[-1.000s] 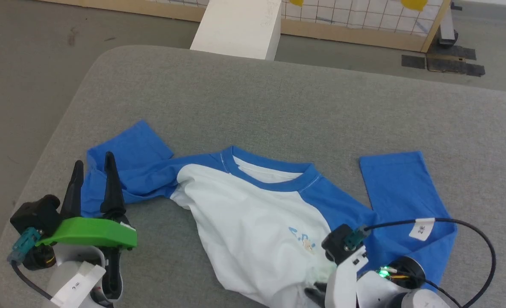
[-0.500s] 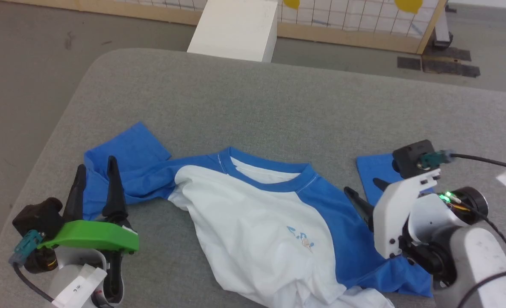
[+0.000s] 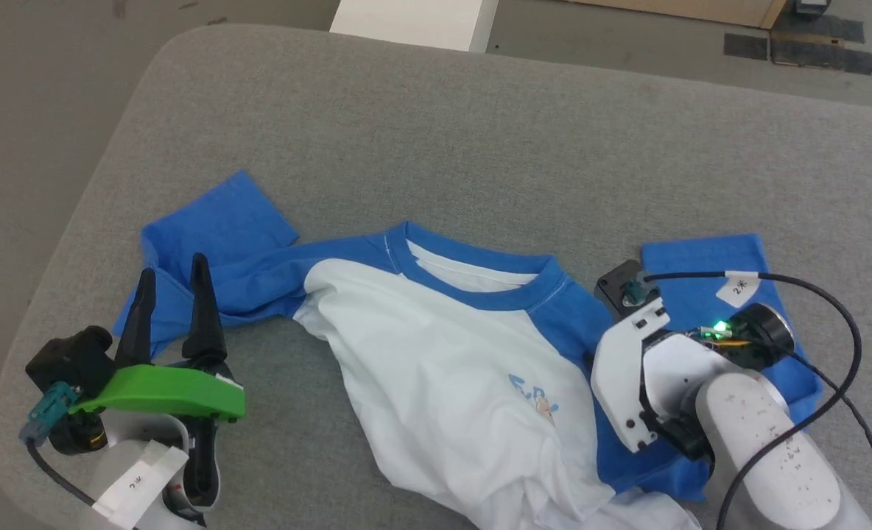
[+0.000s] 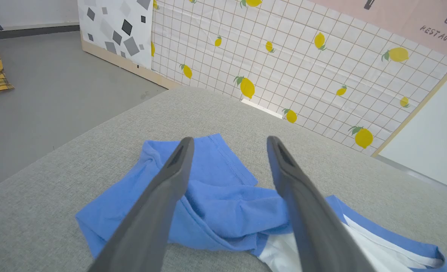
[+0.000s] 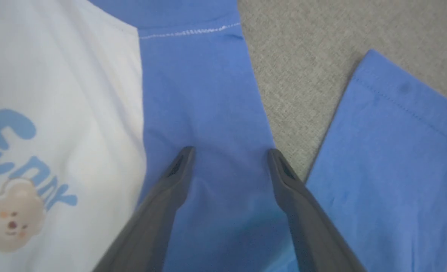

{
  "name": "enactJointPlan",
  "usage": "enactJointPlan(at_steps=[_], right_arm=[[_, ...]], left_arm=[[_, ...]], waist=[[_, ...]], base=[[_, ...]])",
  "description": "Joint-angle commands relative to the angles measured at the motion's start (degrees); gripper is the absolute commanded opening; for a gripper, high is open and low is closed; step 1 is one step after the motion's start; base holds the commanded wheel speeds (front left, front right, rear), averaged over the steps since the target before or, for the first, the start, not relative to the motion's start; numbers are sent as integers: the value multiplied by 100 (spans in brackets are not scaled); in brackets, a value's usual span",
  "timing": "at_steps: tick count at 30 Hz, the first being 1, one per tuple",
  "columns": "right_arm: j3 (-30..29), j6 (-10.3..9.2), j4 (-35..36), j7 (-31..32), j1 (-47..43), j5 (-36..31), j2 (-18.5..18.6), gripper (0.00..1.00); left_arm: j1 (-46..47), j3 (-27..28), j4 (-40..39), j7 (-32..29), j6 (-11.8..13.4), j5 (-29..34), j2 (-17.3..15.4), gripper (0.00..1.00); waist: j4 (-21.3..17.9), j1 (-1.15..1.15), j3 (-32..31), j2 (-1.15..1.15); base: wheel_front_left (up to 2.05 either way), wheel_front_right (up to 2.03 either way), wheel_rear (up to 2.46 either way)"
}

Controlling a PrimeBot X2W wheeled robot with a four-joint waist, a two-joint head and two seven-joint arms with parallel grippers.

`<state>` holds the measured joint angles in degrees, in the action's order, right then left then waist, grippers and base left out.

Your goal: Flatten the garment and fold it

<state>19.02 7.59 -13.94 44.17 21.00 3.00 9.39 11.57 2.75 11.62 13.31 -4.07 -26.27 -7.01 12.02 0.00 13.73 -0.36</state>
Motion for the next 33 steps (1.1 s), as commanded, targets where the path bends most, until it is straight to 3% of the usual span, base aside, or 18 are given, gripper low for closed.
enactJointPlan(at_steps=[1,8,9,10,18,22,27,33], right_arm=[[-2,-10,-159,48,33,-62,42,100],[87,-10,-436,420,-18,205,-8,100],[98,-10,-433,466,-13,283,-8,36],[115,-10,-415,479,-8,350,1,0],[-258,-10,-35,82,88,703,44,0],[-468,-10,260,-119,129,743,24,0],[-322,-10,623,-73,171,790,70,0],[-18,-10,898,-6,298,868,58,0]], left_arm=[[109,-11,24,61,-38,-9,17,100],[142,-29,108,100,-59,-28,38,100],[148,-31,123,104,-62,-33,40,100],[153,-33,136,107,-66,-34,40,100],[140,-74,221,62,-86,-39,-22,100],[279,-288,240,-303,-168,-68,-144,100],[961,-816,321,-1838,-299,-326,-666,100],[2121,-1621,669,-4571,-338,-1168,-1457,100]], waist=[[22,0,47,36],[-5,0,107,36],[-10,0,110,36],[-14,0,111,36],[-128,0,0,36],[-204,0,-39,36],[-332,0,17,36],[-582,0,245,36]], base=[[0,0,0],[0,0,0],[0,0,0],[0,0,0],[0,0,0],[0,0,0],[0,0,0],[0,0,0]])
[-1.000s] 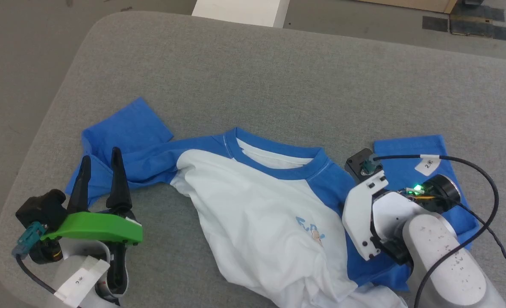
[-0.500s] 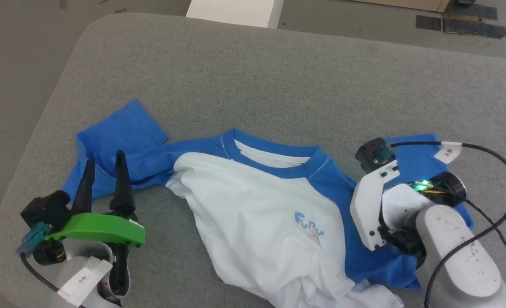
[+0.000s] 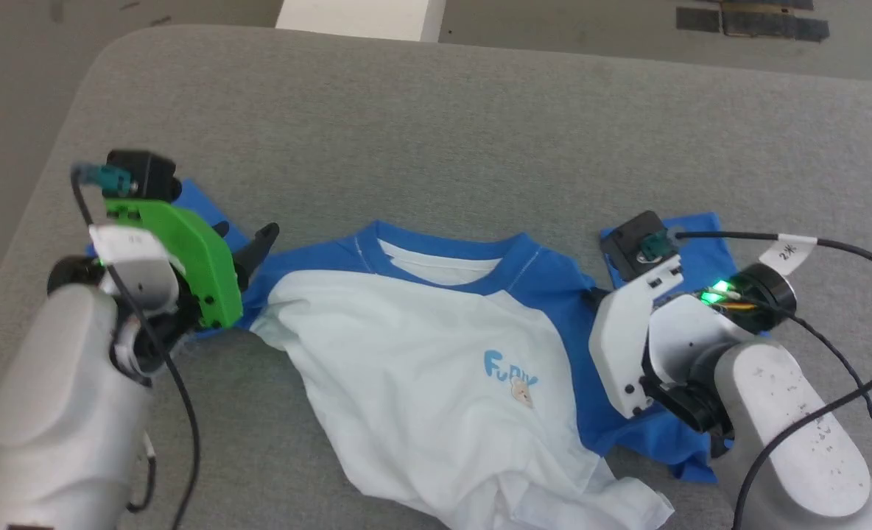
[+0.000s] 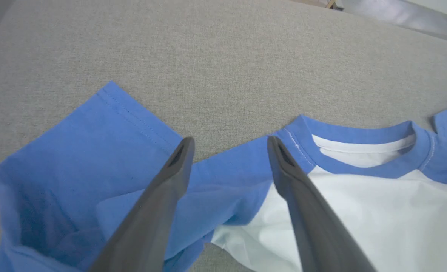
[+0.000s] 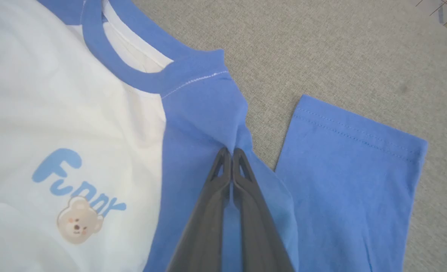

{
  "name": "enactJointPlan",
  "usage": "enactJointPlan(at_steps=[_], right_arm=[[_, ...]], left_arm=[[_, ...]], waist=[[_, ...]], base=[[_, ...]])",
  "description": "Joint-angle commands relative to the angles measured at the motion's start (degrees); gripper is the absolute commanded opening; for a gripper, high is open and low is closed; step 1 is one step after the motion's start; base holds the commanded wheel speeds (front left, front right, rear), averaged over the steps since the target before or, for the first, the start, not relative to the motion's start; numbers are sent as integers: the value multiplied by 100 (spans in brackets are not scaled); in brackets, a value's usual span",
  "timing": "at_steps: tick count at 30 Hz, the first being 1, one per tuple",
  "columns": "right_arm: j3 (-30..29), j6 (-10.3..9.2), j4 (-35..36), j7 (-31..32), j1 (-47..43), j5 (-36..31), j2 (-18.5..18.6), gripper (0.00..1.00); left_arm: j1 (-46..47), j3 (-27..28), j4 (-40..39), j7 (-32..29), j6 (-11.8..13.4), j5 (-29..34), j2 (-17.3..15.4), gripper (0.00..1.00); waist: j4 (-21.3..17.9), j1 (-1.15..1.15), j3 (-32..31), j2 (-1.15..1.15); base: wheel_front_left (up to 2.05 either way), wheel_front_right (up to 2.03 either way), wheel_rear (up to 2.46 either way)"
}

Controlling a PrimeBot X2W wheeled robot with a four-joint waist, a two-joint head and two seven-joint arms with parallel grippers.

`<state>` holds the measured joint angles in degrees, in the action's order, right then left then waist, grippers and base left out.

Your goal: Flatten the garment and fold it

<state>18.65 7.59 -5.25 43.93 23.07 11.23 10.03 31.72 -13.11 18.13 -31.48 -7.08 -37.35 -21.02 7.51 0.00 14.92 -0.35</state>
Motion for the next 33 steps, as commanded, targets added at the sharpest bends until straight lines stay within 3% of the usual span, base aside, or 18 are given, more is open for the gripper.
enactJointPlan(at_steps=[1,6,10,14,24,25,26,27,33], right_arm=[[64,-10,48,26,126,51,-16,0],[233,-10,94,16,361,63,-80,0],[308,-10,96,-44,489,66,-123,0],[343,-10,128,-88,546,77,-122,0],[405,-10,356,-73,626,140,-115,0],[413,-10,375,-85,637,119,-102,0],[415,-10,383,-90,640,107,-93,0],[409,-10,389,-94,639,100,-88,0],[361,-10,383,-144,646,88,-75,0]], left_arm=[[235,-113,45,-369,-38,-150,-152,100],[688,-692,88,-1525,-39,-399,-575,100],[725,-1006,143,-1791,-40,-395,-818,100],[697,-1316,188,-1730,-40,-284,-999,100],[591,-1926,568,-1495,-40,-271,-1104,100],[570,-1975,622,-1534,-40,-327,-1086,96],[553,-2018,655,-1579,-40,-382,-1068,31],[546,-2047,651,-1552,-40,-462,-1036,0],[632,-1954,634,-1138,-40,-835,-947,0]], waist=[[-179,0,179,35],[-402,0,465,35],[-530,0,635,35],[-573,0,750,35],[-566,0,1001,35],[-569,0,1013,35],[-568,0,1019,35],[-563,0,1028,35],[-525,0,1028,35]], base=[[0,0,0],[0,0,0],[0,0,0],[0,0,0],[0,0,0],[0,0,0],[0,0,0],[0,0,0],[0,0,0]])
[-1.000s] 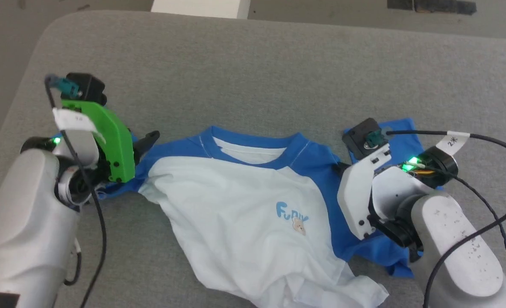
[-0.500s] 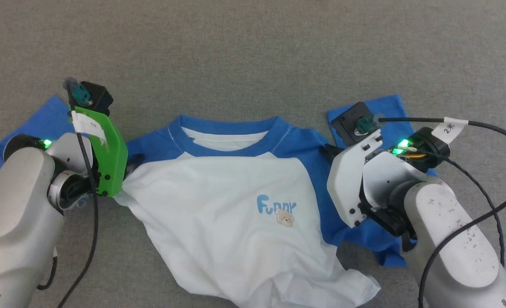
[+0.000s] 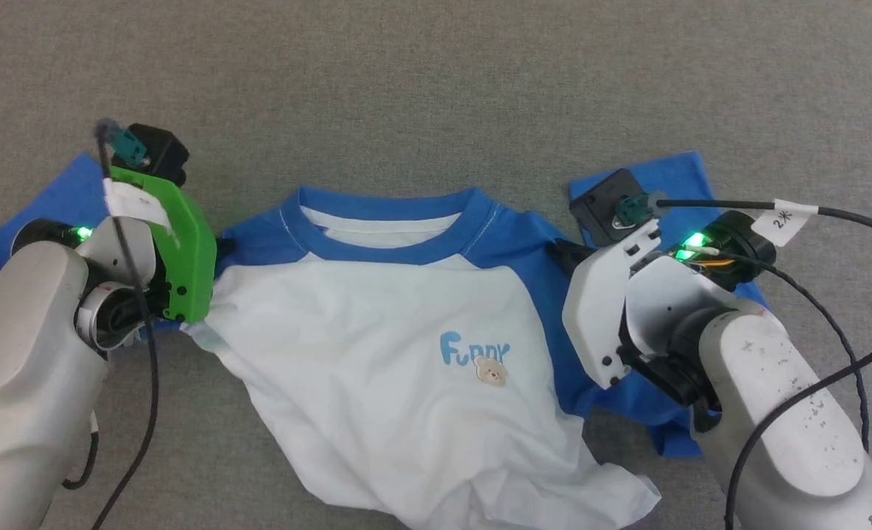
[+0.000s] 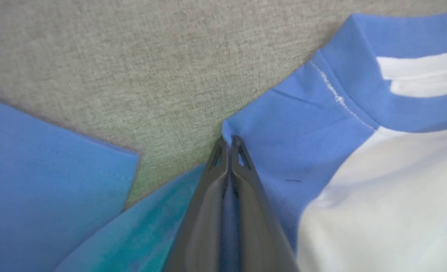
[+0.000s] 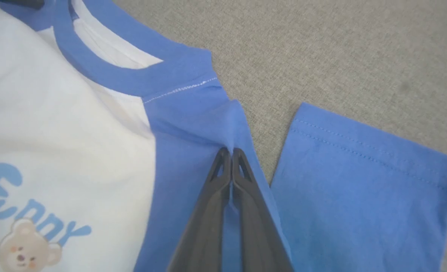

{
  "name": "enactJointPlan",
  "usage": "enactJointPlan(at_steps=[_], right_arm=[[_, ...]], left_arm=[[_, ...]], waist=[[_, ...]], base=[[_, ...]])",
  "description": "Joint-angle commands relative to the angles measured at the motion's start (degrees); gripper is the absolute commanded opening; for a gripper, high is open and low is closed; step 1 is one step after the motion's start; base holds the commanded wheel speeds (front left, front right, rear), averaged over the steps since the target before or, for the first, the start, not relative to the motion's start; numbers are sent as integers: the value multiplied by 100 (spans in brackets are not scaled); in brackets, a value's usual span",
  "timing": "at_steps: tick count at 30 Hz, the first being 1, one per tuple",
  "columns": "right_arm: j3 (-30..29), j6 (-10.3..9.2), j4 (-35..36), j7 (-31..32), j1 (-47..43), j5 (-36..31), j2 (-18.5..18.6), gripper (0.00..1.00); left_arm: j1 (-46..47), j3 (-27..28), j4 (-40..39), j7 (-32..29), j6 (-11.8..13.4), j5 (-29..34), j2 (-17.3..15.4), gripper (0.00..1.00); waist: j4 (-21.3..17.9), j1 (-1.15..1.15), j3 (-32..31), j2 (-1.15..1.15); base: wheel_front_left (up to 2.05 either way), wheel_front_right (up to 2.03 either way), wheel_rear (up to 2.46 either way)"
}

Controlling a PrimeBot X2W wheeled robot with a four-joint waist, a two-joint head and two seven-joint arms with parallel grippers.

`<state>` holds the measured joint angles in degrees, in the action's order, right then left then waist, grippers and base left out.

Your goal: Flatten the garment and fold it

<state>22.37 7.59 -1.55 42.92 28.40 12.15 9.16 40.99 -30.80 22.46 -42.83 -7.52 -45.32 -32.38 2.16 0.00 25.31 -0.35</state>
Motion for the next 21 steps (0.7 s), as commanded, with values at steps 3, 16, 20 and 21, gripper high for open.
enactJointPlan(at_steps=[3,16,20,21], right_arm=[[-82,-10,-7,-119,122,5,-4,0],[-846,-10,-118,-403,456,535,-58,0],[-1100,-10,-198,-395,871,863,-70,0],[-1138,-10,-235,-409,1006,884,-32,0]], left_arm=[[-192,132,223,438,4,-255,255,0],[375,1043,-364,1404,8,-901,382,0],[726,1086,-517,1507,7,-881,440,0],[830,1081,-532,1555,7,-844,459,0]], waist=[[24,0,-67,35],[153,0,-1026,35],[162,0,-1338,35],[161,0,-1424,35]], base=[[0,0,0],[0,0,0],[0,0,0],[0,0,0]])
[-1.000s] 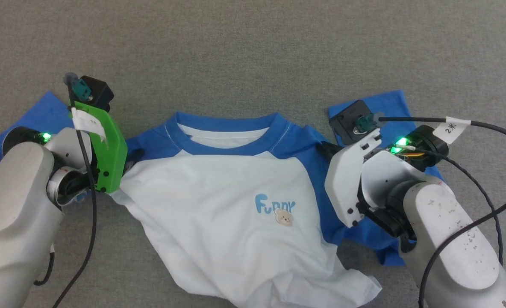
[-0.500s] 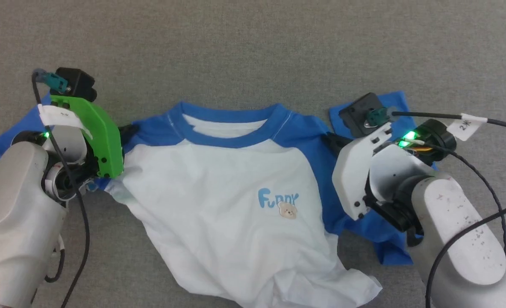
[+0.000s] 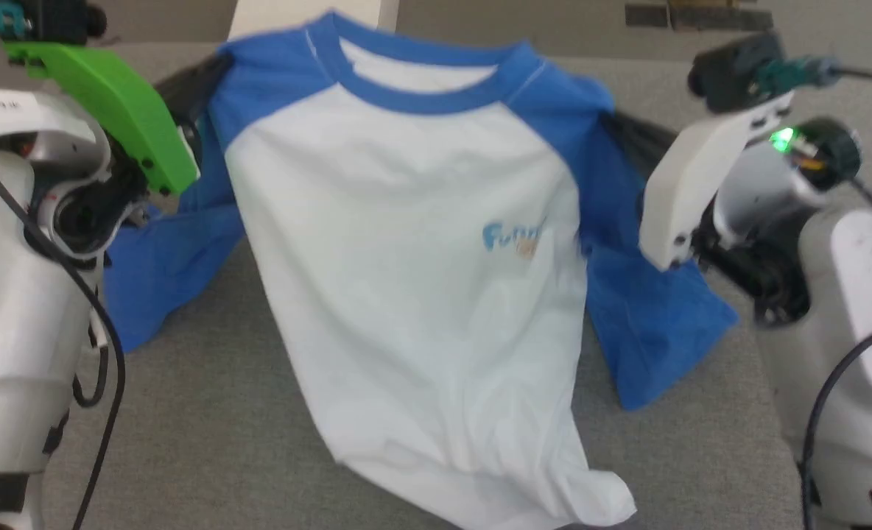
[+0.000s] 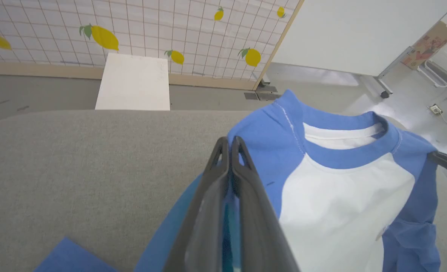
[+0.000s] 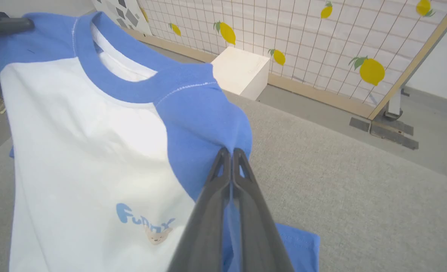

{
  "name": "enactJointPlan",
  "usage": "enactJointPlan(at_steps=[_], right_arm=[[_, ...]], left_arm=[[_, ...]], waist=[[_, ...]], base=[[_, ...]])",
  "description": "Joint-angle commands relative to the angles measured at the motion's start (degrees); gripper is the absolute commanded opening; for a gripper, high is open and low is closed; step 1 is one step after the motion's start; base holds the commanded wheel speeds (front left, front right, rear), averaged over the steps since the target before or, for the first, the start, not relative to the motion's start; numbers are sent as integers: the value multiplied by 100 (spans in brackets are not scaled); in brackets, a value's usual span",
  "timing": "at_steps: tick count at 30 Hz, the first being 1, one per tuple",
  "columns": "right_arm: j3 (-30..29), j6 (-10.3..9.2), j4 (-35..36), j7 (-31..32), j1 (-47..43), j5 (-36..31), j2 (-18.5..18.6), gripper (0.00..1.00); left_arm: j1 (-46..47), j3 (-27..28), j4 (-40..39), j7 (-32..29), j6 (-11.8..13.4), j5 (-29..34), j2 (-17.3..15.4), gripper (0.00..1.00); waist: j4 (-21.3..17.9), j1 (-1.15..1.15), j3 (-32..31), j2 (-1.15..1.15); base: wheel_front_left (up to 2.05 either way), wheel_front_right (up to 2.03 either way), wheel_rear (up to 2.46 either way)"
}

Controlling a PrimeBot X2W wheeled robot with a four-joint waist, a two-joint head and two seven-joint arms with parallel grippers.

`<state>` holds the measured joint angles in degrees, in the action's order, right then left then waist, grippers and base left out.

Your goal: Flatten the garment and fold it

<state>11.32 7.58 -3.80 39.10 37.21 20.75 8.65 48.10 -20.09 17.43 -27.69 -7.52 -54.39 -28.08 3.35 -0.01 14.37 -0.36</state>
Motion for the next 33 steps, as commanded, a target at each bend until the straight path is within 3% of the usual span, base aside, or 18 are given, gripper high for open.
enactJointPlan(at_steps=[1,10,17,25,33], right_arm=[[-81,-9,-53,-38,225,75,20,0],[-282,-9,-368,-194,1035,378,78,0],[-550,-9,-531,-171,1495,417,-16,0],[-846,-9,-1086,-25,2741,-28,-294,0],[-1428,-9,-2105,-923,4708,-930,-557,0]], left_arm=[[201,-6,-31,81,7,112,38,0],[876,1,92,751,63,574,206,0],[1234,36,359,1172,326,907,293,0],[2229,-37,816,1593,625,1562,243,0],[3858,131,1306,2130,952,2031,231,0]], waist=[[41,1,-403,36],[-38,1,-1007,36],[-114,1,-946,36],[-283,1,-7,36],[-486,1,1073,36]], base=[[0,0,0],[0,0,0],[0,0,0],[0,0,0],[0,0,0]])
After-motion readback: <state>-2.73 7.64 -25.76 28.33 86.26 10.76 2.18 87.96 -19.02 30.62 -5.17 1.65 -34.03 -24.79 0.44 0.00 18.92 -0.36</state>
